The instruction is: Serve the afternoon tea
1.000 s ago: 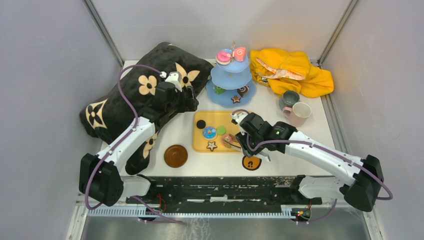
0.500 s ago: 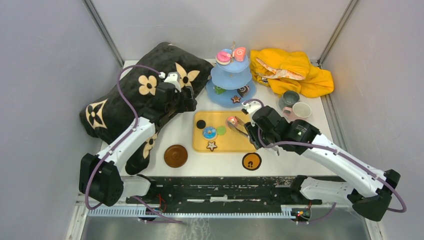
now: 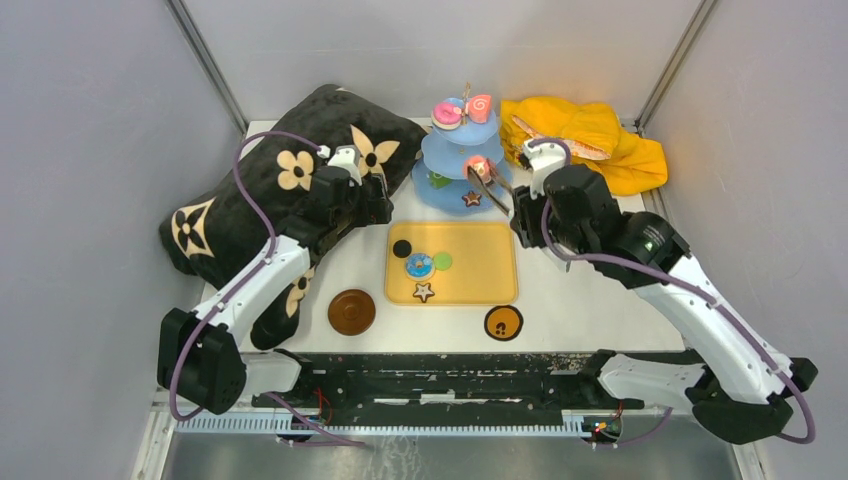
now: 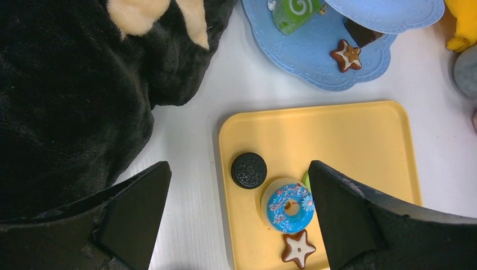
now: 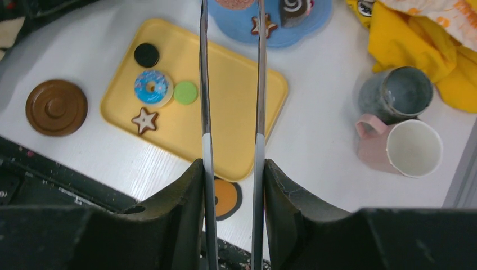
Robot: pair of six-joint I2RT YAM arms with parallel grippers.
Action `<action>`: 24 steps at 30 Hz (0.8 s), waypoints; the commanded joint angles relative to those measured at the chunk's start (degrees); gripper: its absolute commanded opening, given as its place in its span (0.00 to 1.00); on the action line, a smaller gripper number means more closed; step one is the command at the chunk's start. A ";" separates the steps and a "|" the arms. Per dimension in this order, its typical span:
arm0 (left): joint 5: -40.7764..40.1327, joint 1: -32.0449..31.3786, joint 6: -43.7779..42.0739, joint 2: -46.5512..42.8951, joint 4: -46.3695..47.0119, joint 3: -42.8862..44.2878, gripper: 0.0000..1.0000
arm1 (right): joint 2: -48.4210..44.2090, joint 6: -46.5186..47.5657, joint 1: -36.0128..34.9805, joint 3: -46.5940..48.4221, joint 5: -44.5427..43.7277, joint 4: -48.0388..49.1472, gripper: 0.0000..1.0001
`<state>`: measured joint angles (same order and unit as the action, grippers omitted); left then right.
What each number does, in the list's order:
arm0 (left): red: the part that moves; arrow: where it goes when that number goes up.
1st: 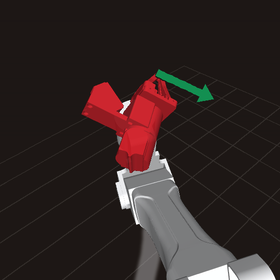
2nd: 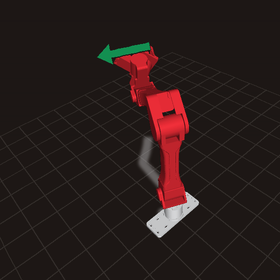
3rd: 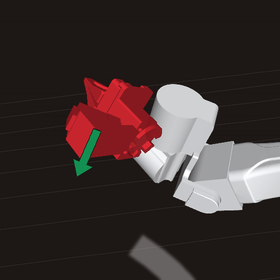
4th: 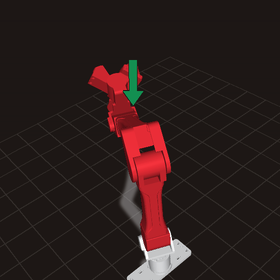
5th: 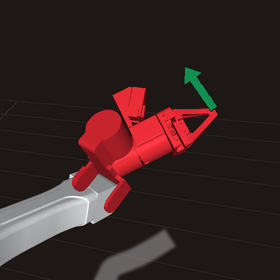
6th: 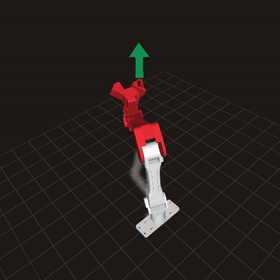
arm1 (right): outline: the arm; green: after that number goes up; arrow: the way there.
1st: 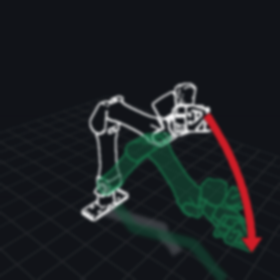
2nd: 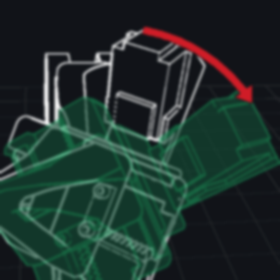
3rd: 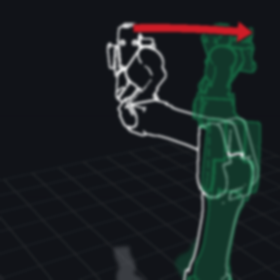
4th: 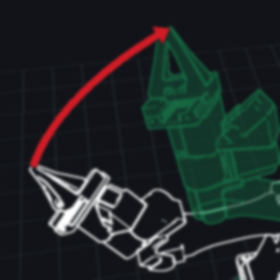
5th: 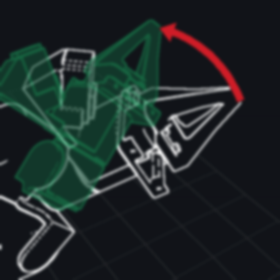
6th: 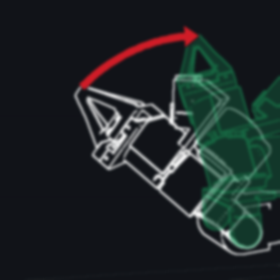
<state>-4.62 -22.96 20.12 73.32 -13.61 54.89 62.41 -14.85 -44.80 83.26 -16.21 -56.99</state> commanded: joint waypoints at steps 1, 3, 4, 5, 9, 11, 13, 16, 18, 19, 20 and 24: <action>-1.81 0.20 0.96 -2.71 1.86 -0.44 0.99 | 4.46 0.42 5.22 5.37 -2.56 6.44 0.01; -2.09 0.20 0.84 -3.11 1.63 -0.46 0.99 | 6.67 -0.30 8.64 6.84 -1.15 8.11 0.01; -2.14 0.23 0.80 -3.25 1.56 -0.51 0.99 | 7.68 -0.68 9.95 7.47 -0.62 8.56 0.01; -2.23 0.25 0.79 -3.47 1.52 -0.62 0.99 | 8.73 -0.90 11.03 7.94 0.05 9.51 0.01; -2.30 0.27 0.93 -4.29 1.21 -1.33 0.99 | 12.81 -1.54 13.42 10.47 2.10 12.72 0.01; -2.67 0.26 0.61 -4.64 0.89 -1.51 0.99 | 15.04 -1.38 13.77 12.39 1.03 12.70 0.01; -3.45 0.24 0.22 -4.95 0.41 -1.59 0.99 | 17.05 -1.03 13.98 13.75 0.32 12.98 0.01; -4.07 0.22 -0.24 -5.27 0.09 -1.84 0.99 | 19.22 -0.88 14.19 15.17 1.04 13.46 0.01; -4.24 0.27 -0.32 -5.24 0.09 -1.89 0.99 | 20.47 -1.12 14.33 15.86 1.98 13.59 0.01; -4.33 0.25 -0.32 -5.16 0.03 -1.82 0.99 | 20.95 -1.28 14.31 15.81 2.38 13.89 0.02; -4.24 0.27 -0.31 -5.06 0.07 -1.68 0.99 | 21.40 -1.39 14.42 15.71 2.78 14.28 0.02; -3.91 0.28 -0.51 -4.49 -0.26 -1.04 0.99 | 23.90 -1.49 14.56 16.57 4.35 14.45 0.03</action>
<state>-7.49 -22.94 20.12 69.63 -14.52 53.04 84.93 -15.64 -30.57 95.94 -13.52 -46.96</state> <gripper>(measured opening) 0.993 0.425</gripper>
